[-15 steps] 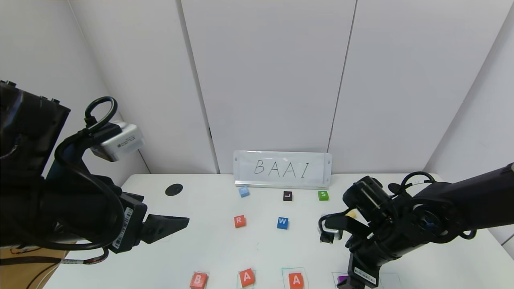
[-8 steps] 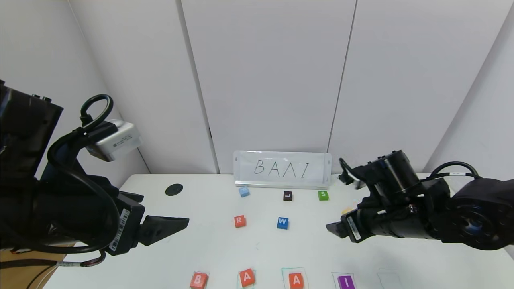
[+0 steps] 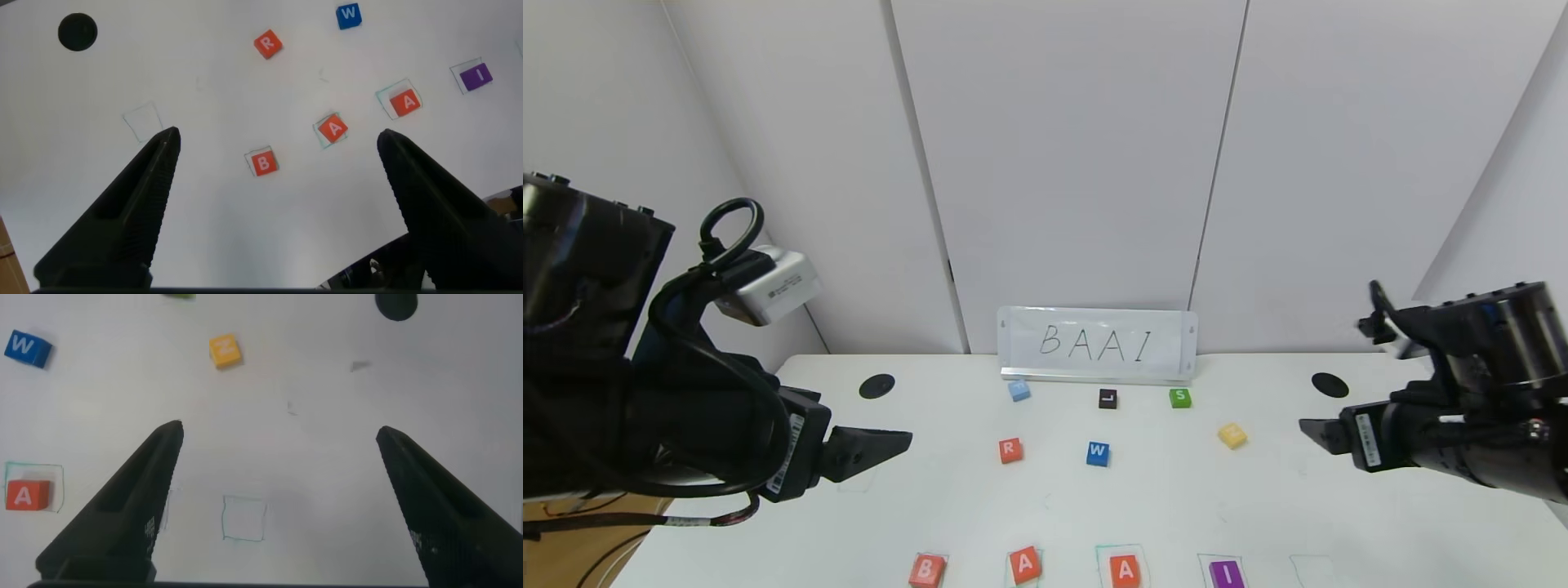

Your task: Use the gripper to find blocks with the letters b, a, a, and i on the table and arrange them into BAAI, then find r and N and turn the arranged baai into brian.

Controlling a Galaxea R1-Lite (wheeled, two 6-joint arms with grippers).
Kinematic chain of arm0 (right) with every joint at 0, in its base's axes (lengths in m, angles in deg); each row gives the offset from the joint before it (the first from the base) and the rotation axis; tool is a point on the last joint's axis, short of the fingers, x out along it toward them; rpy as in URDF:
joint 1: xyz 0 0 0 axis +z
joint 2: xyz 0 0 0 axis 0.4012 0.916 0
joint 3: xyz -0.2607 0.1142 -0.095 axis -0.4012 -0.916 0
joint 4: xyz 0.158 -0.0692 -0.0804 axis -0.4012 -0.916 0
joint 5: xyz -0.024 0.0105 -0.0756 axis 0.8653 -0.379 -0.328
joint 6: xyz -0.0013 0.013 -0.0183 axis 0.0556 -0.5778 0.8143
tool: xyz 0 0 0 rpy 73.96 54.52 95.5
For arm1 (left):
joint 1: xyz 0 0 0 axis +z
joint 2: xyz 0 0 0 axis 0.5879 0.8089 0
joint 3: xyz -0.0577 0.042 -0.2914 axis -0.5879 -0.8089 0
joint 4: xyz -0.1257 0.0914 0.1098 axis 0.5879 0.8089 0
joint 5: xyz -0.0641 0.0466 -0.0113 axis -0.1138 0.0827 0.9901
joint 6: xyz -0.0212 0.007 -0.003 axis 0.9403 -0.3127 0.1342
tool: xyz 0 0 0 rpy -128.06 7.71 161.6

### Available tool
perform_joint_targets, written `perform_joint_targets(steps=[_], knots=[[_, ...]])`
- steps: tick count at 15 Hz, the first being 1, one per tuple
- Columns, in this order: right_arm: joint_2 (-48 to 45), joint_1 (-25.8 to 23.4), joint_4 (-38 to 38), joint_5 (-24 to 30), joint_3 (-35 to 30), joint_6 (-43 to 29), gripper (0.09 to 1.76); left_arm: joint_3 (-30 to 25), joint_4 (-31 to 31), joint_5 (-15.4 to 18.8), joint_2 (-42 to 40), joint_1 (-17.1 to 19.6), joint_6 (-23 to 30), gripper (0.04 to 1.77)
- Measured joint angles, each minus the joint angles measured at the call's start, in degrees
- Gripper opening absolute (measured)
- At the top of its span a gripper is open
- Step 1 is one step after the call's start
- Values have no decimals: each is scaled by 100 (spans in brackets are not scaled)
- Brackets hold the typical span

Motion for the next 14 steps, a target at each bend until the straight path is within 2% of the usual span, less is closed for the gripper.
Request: perform_joint_targets(steps=[4,7,10,14], knots=[[-1128,-399,-210,241,-254,352,170,-256,-213,-90,-35,199,2,172],[-1946,-389,-588,277,-227,435,170,-790,-651,-439,-399,386,5,172],[-2782,-336,-858,261,-171,629,170,-1251,-1111,-596,-1108,502,11,172],[-4152,-378,-924,239,-143,1402,170,-1548,-1240,-635,-2586,538,-35,172]])
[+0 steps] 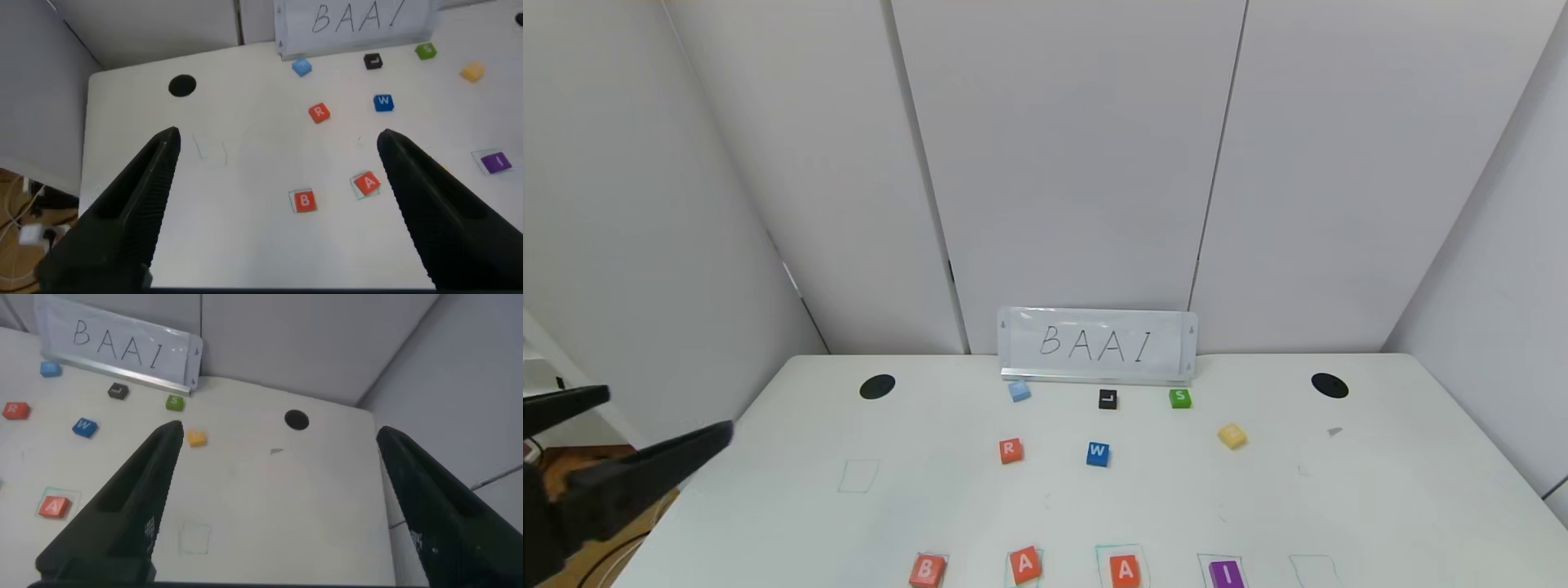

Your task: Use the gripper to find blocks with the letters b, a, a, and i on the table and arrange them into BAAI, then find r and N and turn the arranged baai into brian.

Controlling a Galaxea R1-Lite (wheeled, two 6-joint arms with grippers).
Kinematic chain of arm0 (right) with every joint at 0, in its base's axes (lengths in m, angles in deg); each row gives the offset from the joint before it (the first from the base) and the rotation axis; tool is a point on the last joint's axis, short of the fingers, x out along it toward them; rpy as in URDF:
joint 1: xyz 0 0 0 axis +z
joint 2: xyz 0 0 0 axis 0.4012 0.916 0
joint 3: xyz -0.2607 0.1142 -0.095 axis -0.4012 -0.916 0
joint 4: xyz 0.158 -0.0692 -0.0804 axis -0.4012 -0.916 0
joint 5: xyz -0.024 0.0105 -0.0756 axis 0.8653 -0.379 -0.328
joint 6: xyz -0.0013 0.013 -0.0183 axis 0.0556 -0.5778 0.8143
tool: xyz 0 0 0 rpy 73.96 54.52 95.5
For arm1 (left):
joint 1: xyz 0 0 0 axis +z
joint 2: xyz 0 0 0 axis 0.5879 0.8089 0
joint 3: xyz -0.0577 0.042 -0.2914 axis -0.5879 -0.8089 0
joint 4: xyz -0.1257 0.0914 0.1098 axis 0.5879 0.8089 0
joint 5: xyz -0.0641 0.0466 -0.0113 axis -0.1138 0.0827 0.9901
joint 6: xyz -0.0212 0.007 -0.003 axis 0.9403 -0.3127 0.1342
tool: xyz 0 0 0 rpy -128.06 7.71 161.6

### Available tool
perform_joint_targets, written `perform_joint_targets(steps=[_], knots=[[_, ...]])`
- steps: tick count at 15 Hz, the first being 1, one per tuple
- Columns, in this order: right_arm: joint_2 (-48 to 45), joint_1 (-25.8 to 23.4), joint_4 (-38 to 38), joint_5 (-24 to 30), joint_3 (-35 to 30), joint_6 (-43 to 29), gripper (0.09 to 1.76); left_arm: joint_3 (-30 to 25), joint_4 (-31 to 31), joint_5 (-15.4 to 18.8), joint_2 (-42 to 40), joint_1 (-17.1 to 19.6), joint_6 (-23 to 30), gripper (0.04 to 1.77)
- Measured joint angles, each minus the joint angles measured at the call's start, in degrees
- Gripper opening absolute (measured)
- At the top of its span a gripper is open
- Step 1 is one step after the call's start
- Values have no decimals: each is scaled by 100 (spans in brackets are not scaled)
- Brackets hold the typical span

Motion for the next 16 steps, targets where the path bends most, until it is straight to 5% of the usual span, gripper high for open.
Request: perform_joint_targets(steps=[5,9,11,16], knots=[[-1793,-377,-611,-20,219,773,170,61,71,-703,-1629,56,-950,172],[-2850,-1140,-1541,22,917,848,171,63,928,-384,-2720,863,-1267,172],[-3316,-1449,-1888,183,1014,863,171,-94,1175,-318,-3134,1241,-928,172],[-4431,-1642,-2255,703,322,892,171,-48,848,-427,-3449,1448,-994,172]])
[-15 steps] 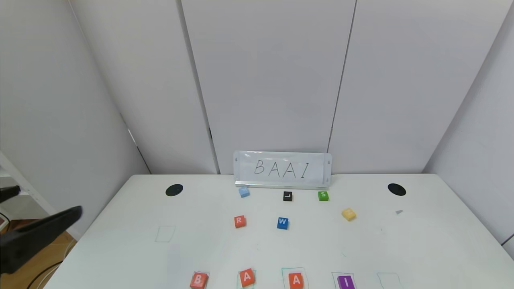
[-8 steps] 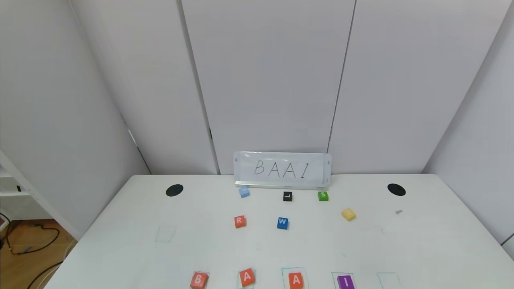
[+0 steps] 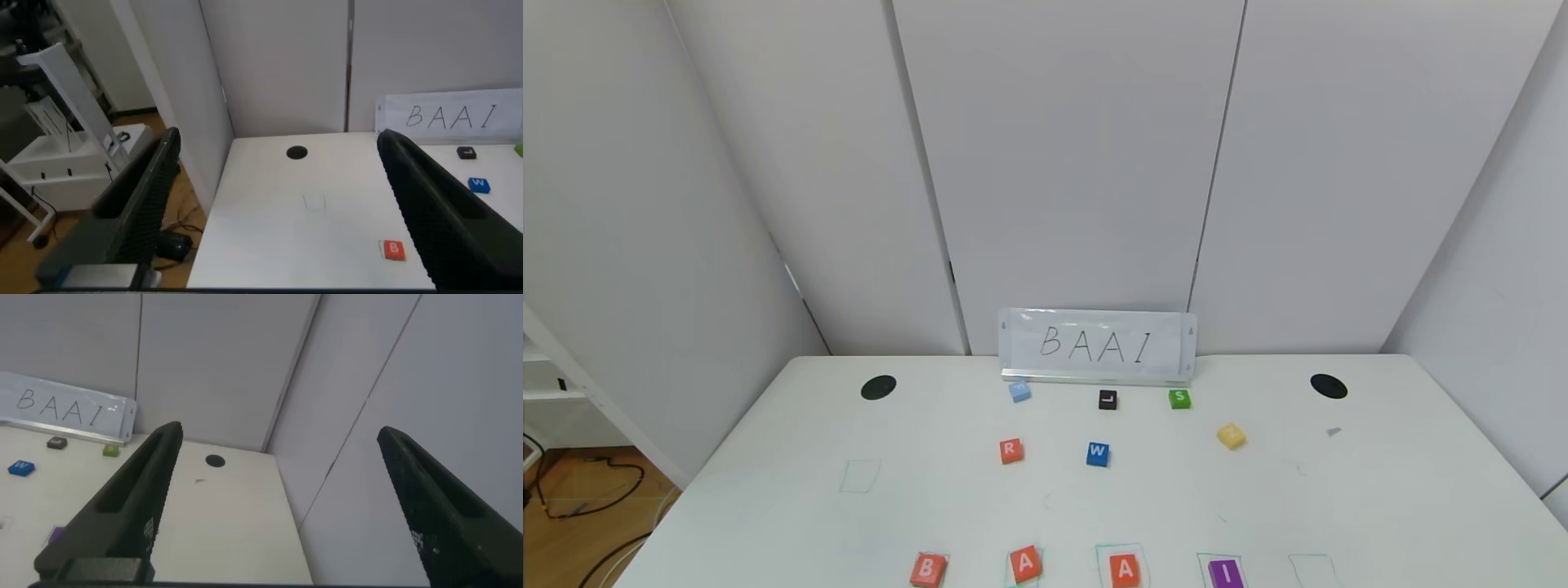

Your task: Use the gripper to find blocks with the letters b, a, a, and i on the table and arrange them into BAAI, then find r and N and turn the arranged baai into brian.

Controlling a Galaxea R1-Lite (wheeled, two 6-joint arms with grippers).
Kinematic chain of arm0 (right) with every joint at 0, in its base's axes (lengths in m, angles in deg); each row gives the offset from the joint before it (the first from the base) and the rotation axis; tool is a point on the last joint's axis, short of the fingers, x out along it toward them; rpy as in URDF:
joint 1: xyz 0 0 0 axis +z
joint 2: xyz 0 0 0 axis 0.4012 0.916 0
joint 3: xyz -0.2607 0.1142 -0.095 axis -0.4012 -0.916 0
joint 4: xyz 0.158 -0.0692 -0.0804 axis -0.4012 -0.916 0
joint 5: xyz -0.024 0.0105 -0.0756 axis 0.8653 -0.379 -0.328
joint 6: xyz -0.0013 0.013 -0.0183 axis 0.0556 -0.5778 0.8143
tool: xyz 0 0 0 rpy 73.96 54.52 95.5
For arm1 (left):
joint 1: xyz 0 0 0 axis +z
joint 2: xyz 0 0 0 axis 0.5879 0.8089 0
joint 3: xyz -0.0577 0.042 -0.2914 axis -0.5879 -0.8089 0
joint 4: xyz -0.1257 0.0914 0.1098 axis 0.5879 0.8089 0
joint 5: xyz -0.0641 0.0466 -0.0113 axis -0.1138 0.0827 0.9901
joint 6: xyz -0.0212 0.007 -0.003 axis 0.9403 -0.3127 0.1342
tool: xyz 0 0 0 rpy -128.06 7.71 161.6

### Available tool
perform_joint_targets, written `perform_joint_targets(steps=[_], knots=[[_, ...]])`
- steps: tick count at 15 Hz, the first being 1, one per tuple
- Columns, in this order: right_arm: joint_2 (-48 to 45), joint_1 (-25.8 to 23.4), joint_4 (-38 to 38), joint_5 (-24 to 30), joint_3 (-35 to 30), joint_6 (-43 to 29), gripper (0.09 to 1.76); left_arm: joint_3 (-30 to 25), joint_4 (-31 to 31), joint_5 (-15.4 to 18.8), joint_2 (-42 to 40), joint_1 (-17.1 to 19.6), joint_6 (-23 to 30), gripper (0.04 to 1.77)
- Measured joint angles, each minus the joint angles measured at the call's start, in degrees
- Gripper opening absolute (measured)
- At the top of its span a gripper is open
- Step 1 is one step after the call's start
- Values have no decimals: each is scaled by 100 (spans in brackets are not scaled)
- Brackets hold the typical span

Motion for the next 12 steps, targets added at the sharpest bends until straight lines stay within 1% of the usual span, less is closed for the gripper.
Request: perform_joint_targets(steps=[2,4,6,7,8,9,10,11,12], knots=[[-202,5,32,11,-218,-355,171,34,-62,65,-96,173,-254,172],[-290,6,158,22,-356,-497,171,-11,-77,257,-322,313,-456,172],[-318,9,640,29,-522,-689,171,-149,-130,533,-722,411,-423,172],[-323,9,1018,29,-678,-794,171,-240,-200,660,-953,432,-289,172],[-328,9,1495,27,-870,-847,171,-363,-475,752,-1185,449,-34,172],[-328,9,2113,22,-1091,-864,171,-485,-903,783,-1328,457,250,172],[-330,9,2825,22,-1364,-870,171,-642,-1313,802,-1432,462,428,172],[-330,9,3557,35,-1726,-869,171,-835,-1662,802,-1507,466,499,172],[-330,9,4127,71,-2122,-851,171,-1085,-1975,790,-1559,468,523,172]])
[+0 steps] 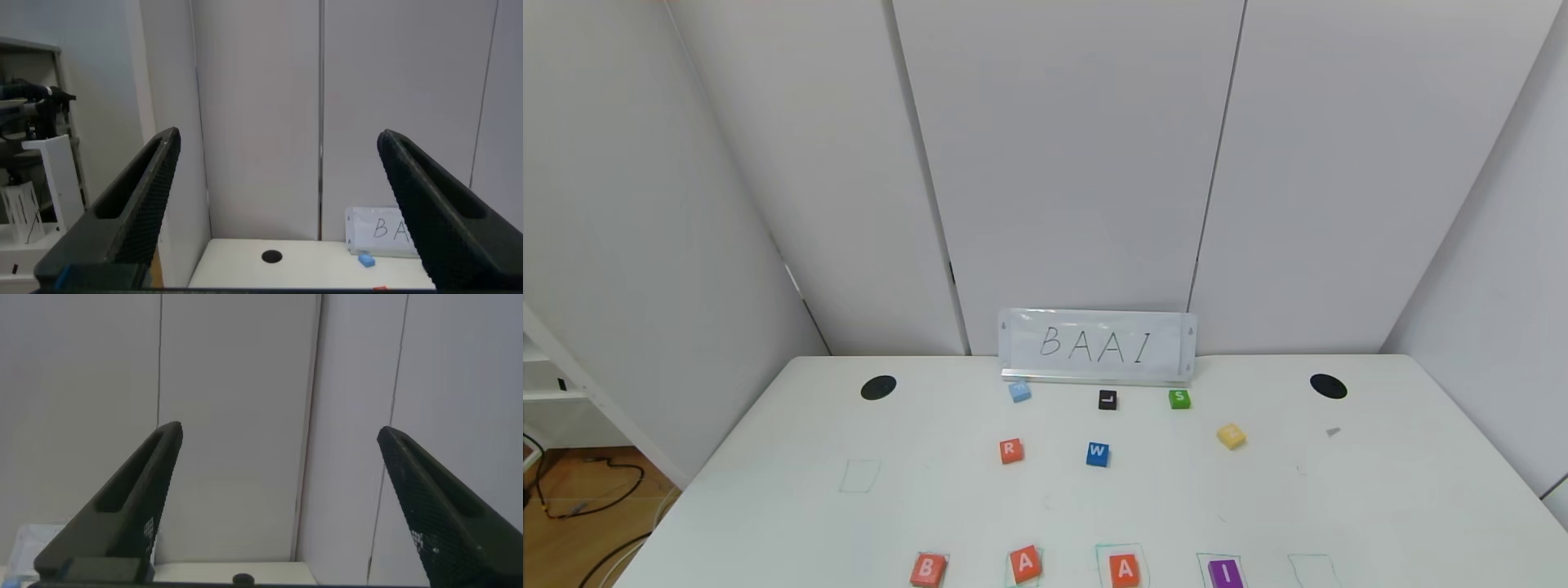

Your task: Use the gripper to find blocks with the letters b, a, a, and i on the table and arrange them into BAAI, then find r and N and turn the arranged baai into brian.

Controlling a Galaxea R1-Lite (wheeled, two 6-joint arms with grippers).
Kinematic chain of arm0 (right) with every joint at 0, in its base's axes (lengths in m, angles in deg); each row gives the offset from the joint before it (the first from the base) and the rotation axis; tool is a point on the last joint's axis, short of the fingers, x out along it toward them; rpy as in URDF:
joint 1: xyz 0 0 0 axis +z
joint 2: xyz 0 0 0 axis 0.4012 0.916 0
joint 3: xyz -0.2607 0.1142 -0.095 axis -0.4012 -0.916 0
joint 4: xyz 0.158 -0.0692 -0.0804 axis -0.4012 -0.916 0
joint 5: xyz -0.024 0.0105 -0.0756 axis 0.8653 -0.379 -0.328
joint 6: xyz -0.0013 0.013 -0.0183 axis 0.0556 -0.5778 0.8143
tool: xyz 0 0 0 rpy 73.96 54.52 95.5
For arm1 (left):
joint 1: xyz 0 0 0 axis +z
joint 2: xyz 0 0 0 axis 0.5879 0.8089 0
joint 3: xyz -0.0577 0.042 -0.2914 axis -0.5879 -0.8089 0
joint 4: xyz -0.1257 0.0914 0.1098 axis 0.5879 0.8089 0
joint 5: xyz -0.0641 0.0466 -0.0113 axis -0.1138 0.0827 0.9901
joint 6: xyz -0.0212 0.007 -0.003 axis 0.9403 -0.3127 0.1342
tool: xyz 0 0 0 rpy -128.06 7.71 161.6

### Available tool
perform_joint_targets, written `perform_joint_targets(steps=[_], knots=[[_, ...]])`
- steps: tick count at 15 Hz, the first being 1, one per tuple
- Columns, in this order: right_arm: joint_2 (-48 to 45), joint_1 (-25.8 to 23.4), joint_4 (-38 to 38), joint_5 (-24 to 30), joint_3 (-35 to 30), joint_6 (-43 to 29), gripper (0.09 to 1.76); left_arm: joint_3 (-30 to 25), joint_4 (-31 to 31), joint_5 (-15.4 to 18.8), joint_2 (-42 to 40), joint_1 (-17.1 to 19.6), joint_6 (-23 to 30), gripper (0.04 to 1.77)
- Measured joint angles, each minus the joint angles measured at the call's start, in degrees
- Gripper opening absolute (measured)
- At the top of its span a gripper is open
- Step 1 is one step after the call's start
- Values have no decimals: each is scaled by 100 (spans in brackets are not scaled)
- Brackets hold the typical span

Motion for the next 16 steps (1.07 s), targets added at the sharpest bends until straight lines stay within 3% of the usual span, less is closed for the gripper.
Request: perform_joint_targets(steps=[3,6,7,10,13,16], knots=[[0,0,914,132,-1287,61,171,-930,-684,-73,-69,0,15,172],[0,0,1064,150,-2275,41,171,-2080,-1165,-76,-77,0,0,172],[-2,0,779,165,-2454,-13,171,-2410,-1207,-49,-77,0,-2,172],[-5,-2,-490,219,-2610,-202,171,-2989,-477,-29,-77,0,-5,172],[-5,-4,-1037,689,-2630,-306,171,-3039,215,201,-77,0,20,172],[0,0,-1223,735,-2605,-429,171,-3057,366,497,-77,0,26,172]])
